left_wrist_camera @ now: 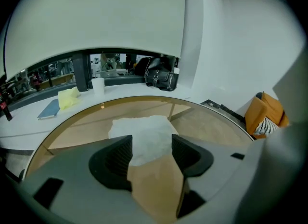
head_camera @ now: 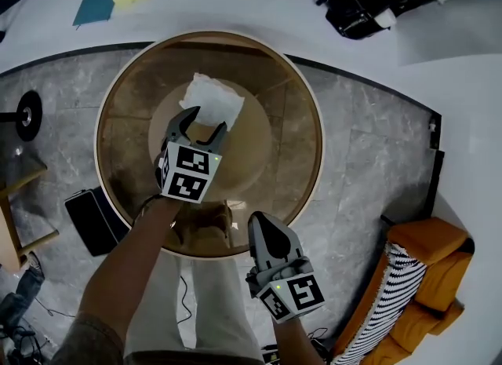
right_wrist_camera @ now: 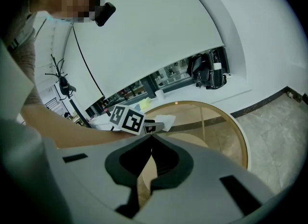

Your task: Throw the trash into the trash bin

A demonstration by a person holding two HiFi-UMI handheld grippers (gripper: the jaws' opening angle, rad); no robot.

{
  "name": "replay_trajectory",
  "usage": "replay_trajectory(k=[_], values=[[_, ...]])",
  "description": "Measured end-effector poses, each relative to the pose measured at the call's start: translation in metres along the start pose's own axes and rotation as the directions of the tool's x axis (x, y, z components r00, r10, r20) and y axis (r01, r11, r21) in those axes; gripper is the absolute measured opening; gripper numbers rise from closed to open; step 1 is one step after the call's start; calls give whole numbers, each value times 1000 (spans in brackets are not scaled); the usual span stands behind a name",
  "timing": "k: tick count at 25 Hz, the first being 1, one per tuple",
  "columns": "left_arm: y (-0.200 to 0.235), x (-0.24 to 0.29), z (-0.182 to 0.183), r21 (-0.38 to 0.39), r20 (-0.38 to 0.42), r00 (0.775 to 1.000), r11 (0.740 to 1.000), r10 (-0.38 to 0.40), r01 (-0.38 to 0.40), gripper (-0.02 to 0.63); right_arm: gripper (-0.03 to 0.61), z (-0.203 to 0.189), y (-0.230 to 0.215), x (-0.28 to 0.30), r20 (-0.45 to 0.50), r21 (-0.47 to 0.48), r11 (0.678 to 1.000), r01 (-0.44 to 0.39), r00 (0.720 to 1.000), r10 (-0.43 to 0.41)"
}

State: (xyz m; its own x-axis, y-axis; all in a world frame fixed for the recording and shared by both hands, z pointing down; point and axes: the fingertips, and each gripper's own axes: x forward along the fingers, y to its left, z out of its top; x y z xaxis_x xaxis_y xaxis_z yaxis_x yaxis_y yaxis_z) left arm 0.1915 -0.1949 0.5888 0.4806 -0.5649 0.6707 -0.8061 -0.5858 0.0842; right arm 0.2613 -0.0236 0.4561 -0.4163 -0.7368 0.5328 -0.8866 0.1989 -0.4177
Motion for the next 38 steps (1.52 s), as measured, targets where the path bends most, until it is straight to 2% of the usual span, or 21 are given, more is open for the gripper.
replay_trajectory(k=[7, 12, 19, 26, 32, 38], values=[[10, 19, -3, -56, -34, 999, 998, 26, -27, 255, 17, -1, -4, 3, -1, 13, 1000, -3, 1000, 3], [13, 20, -6, -55, -54, 997, 997, 47, -50, 242, 17, 0, -7, 4, 0, 15, 1000, 5, 1000, -5], [13, 13, -13, -63, -84, 996, 997, 39, -44, 43, 17, -5, -2, 5, -11, 9, 1000, 0, 1000, 0], [11, -4, -14, -62, -72, 997, 997, 32, -36, 31, 17, -4, 10, 7, -17, -5, 1000, -12, 1000, 12], [17, -31, -12, -138, -41, 999, 990, 23, -28, 31, 17, 2, 31, 18, -24, -34, 998, -45, 999, 44], [49, -75, -17, -199, 2, 998, 978, 61, -59, 31, 17, 2, 72, 39, -52, -84, 990, -112, 993, 108]])
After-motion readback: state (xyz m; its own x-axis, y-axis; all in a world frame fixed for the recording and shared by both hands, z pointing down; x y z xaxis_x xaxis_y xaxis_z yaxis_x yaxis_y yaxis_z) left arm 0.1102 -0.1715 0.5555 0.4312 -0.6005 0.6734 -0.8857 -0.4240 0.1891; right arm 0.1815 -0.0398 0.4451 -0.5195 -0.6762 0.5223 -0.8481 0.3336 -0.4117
